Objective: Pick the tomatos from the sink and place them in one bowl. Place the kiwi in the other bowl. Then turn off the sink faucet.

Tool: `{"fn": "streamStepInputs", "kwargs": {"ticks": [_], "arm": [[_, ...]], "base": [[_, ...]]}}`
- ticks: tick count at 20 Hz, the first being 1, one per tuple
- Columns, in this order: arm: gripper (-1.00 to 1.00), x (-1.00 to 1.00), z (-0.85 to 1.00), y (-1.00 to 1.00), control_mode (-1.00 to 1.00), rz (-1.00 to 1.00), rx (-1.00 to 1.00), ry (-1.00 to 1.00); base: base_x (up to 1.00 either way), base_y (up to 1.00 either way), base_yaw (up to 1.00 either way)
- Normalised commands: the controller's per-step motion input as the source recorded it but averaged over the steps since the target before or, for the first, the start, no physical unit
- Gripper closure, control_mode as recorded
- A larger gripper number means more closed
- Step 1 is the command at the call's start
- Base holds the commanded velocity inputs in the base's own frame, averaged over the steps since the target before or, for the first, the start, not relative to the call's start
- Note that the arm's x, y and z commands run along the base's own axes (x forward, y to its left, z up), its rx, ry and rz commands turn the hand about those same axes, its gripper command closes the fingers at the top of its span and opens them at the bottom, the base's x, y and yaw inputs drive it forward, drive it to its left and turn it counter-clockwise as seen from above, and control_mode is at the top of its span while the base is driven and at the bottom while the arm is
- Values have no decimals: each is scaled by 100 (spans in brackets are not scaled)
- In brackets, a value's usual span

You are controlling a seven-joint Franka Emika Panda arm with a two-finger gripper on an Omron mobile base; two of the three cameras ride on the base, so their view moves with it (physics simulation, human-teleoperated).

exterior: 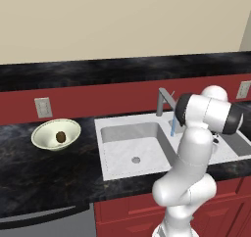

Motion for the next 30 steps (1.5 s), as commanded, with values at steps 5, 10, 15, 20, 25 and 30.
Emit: {"fn": "streamStepInputs", "kwargs": {"ticks": [5, 10, 15, 20, 25, 30], "arm": [[-100, 12, -23, -10, -100, -2, 0, 1], [-100, 13, -17, -9, -100, -2, 0, 1], [-100, 14, -22, 0, -100, -2, 0, 2], [-100, 16, -19, -1, -100, -2, 0, 2], [-100, 14, -14, -7, -100, -2, 0, 1], [-100, 16, -10, -5, -100, -2, 0, 0]], "base": [[0, 0, 0], [0, 0, 0], [0, 0, 0], [0, 0, 0], [0, 0, 0], [0, 0, 0]]}}
